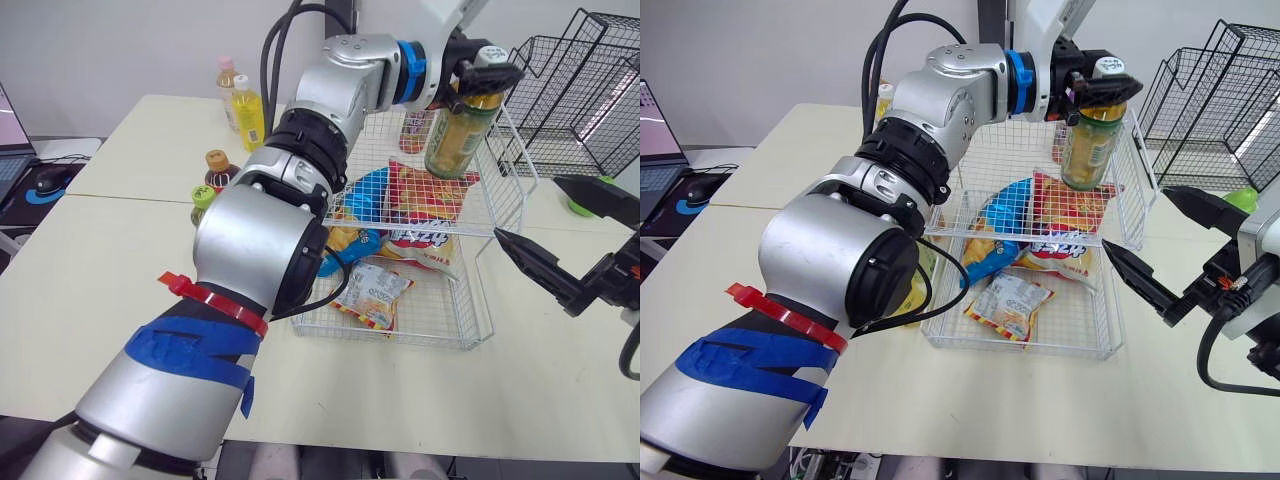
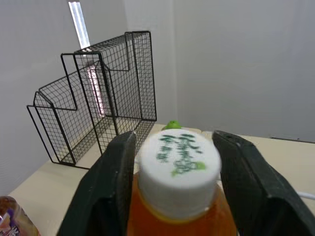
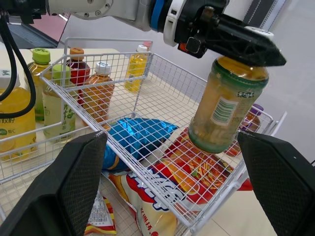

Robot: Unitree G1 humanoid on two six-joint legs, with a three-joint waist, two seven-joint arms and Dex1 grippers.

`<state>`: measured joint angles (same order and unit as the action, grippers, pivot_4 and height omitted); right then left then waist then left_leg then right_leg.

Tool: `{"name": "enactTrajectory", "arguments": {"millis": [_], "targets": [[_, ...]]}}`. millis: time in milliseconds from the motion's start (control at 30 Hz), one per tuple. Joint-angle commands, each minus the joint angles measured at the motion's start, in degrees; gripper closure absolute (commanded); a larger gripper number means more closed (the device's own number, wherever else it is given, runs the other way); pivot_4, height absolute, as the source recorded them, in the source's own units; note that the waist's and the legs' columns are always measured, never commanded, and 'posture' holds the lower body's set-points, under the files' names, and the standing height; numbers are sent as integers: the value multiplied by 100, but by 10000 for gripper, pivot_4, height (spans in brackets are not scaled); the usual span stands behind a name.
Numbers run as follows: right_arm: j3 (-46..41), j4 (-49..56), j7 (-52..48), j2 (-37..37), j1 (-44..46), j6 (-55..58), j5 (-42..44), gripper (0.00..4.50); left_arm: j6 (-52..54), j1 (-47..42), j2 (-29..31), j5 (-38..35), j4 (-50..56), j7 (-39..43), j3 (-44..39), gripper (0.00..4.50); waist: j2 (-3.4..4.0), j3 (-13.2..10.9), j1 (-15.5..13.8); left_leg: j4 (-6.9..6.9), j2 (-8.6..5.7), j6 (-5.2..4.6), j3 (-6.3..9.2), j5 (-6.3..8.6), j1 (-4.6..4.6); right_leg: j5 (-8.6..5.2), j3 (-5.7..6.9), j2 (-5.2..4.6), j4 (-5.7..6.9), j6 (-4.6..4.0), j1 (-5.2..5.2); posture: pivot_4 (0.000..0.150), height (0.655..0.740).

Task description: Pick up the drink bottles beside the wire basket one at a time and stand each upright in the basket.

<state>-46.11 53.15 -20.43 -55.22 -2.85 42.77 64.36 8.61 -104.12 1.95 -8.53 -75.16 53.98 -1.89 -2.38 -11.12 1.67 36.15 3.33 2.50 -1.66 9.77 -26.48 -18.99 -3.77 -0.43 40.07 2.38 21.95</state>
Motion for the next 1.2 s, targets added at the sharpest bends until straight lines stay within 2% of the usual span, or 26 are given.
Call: {"name": "enactTrajectory", "arguments": {"millis": [33,100,133,433,567,667,867,1000,1100,1200], "targets": [[-87,-156,-14,-116,150,-213,-29,0,42,-243,284,2,120,295,-184,6755,1,0,10,0,1,0,0,0,0,0,0,0,0,0,0,1500,7207],[86,-211,32,-175,272,-240,-74,0,101,-215,542,-7,191,571,-232,680,11,5,25,-1,1,1,0,-1,3,0,-1,1,3,0,0,1500,7207],[163,-234,41,-203,327,-249,-89,0,141,-186,662,-11,233,721,-243,261,13,7,29,-2,2,1,-2,-1,4,0,-2,1,4,0,1,1500,7207],[678,-579,-88,-478,834,-224,-266,0,949,387,1772,5,1113,2178,-26,261,17,8,19,0,10,22,4,-14,6,0,5,6,15,-1,1,1500,7207],[931,-836,-326,-601,1110,-245,-306,0,1768,1164,2667,-161,2496,2937,86,261,21,8,42,2,10,25,3,-16,7,0,1,6,24,-1,3,1500,7207],[1105,-981,-509,-645,1311,-263,-320,0,2417,1723,3066,-398,3544,2776,-55,261,22,8,71,2,25,30,5,-19,16,0,-1,17,38,-2,4,1500,7207],[1887,-1424,-1562,-783,1942,-465,-396,0,3495,3734,4332,-991,6061,2081,-956,261,25,8,103,33,35,30,12,-19,29,-3,-5,21,82,-8,6,1500,7207],[2449,-1685,-2148,-712,2485,-573,-449,0,3925,4826,4992,-1224,6906,1664,-1483,261,26,6,108,63,37,27,19,-17,47,-4,2,23,99,-9,-22,1500,7207],[2929,-1792,-2501,-558,2854,-634,-533,0,4168,6051,5504,-1410,7391,1706,-2070,261,26,7,108,74,36,24,23,-15,61,-4,10,22,93,-9,-44,1500,7207],[3101,-1664,-2523,-380,2860,-630,-565,0,4235,6886,5510,-1612,7732,1356,-2635,261,24,7,59,71,44,21,27,-13,76,-6,13,12,97,-12,-58,1500,7207]]}}
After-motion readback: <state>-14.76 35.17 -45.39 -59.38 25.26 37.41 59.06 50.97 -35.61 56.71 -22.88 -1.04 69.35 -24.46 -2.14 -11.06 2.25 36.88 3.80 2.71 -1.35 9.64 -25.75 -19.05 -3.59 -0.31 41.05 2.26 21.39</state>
